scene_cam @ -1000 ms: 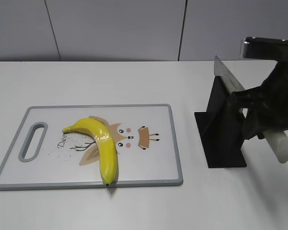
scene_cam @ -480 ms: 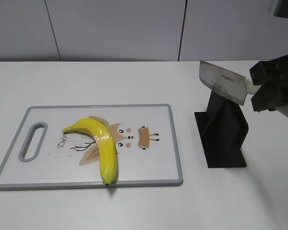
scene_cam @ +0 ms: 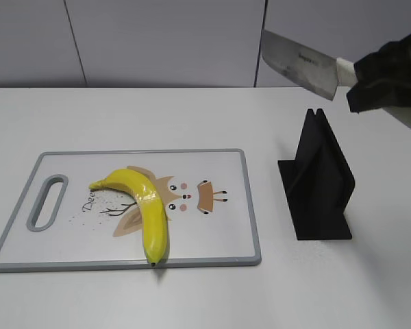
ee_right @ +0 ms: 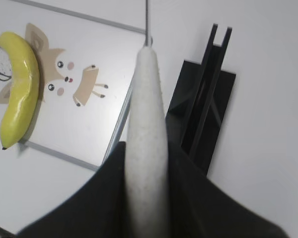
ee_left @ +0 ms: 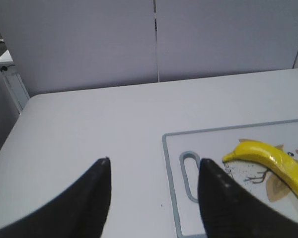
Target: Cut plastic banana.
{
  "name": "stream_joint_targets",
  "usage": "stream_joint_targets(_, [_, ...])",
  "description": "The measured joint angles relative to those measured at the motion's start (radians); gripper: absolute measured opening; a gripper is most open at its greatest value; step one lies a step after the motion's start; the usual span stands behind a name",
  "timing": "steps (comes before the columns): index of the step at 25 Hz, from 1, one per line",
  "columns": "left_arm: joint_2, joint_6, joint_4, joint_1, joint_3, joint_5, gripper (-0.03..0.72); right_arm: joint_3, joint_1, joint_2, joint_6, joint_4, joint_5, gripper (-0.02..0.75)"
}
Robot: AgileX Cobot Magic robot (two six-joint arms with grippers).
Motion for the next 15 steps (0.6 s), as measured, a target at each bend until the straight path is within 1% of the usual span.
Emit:
stream_joint_targets(6, [0.246,0.002,0.006,0.000,-0.084,-0.164,0.543,-0.036,0.000,0.012,-0.211,0.022,-0.044,0.190])
stream_joint_targets(8, [0.336,0.029,0.003,0.000,-0.125,-0.208,0.543,-0.036,0.000,0.030,-0.288,0.033,-0.045,0.190])
stream_joint_targets(9, [0.372,0.068,-0.008,0.000,-0.152,-0.220,0.543,-0.036,0.000,0.042,-0.325,0.039,-0.045,0.190])
stream_joint_targets(11, [0.451,0.187,-0.055,-0.001,-0.203,-0.239,0.543,-0.036,0.000,0.063,-0.442,0.072,-0.045,0.190])
stream_joint_targets(13, [0.520,0.305,-0.130,-0.001,-0.246,-0.245,0.543,-0.036,0.000,0.085,-0.571,0.126,-0.045,0.190])
stream_joint_targets(15, [0.594,0.419,-0.232,-0.002,-0.284,-0.245,0.543,-0.036,0.000,0.109,-0.693,0.181,-0.046,0.190])
